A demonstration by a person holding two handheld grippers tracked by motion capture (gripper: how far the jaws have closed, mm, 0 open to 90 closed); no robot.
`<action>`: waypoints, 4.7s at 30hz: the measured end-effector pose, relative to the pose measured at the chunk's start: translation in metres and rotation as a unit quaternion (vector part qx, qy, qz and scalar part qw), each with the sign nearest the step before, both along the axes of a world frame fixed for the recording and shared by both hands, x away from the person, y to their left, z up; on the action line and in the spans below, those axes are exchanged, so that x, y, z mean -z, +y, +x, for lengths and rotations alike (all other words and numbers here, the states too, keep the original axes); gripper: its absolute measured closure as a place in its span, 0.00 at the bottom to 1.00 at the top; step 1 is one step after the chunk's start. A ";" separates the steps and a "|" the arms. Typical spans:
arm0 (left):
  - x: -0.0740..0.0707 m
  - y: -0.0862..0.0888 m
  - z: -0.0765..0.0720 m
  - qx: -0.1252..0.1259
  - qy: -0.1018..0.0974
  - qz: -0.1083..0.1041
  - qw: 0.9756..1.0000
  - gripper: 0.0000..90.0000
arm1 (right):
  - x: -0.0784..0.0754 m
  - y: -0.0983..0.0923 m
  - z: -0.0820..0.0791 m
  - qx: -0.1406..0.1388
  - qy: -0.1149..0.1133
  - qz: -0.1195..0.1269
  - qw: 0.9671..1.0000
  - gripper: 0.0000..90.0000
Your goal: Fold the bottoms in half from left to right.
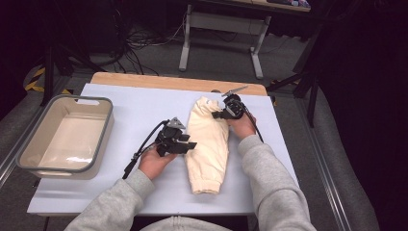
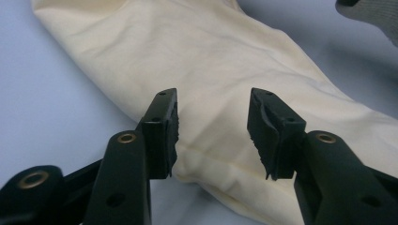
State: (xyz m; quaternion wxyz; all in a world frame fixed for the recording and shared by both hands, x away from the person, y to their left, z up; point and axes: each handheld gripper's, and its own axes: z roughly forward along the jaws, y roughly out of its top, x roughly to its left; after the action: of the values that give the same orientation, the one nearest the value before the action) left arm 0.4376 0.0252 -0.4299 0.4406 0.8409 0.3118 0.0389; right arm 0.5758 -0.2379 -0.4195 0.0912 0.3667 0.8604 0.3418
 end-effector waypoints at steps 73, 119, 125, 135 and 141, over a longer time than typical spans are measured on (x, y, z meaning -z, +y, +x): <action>-0.015 0.043 -0.009 -0.051 -0.023 -0.007 0.998 0.74 | -0.038 -0.032 -0.149 -0.213 -0.127 0.078 0.966 0.72; -0.020 0.044 -0.022 -0.035 -0.029 -0.029 0.999 0.70 | 0.002 -0.003 -0.212 -0.164 -0.016 0.008 0.986 0.97; -0.020 0.044 -0.021 -0.035 -0.031 -0.030 0.998 0.66 | 0.006 -0.004 -0.215 -0.157 -0.017 0.011 0.987 0.98; -0.021 0.043 -0.020 -0.033 -0.031 -0.040 0.998 0.51 | -0.003 -0.010 -0.215 -0.150 -0.028 0.044 0.987 0.88; -0.023 0.040 -0.018 -0.030 -0.037 -0.045 0.998 0.41 | -0.015 -0.019 -0.216 -0.135 -0.061 0.062 0.987 0.69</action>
State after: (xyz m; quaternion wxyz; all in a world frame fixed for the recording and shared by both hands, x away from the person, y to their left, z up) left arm 0.4192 0.0652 -0.4070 0.4878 0.8084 0.3222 0.0688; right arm 0.3594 -0.2572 -0.4042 0.0739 0.2303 0.8719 0.4258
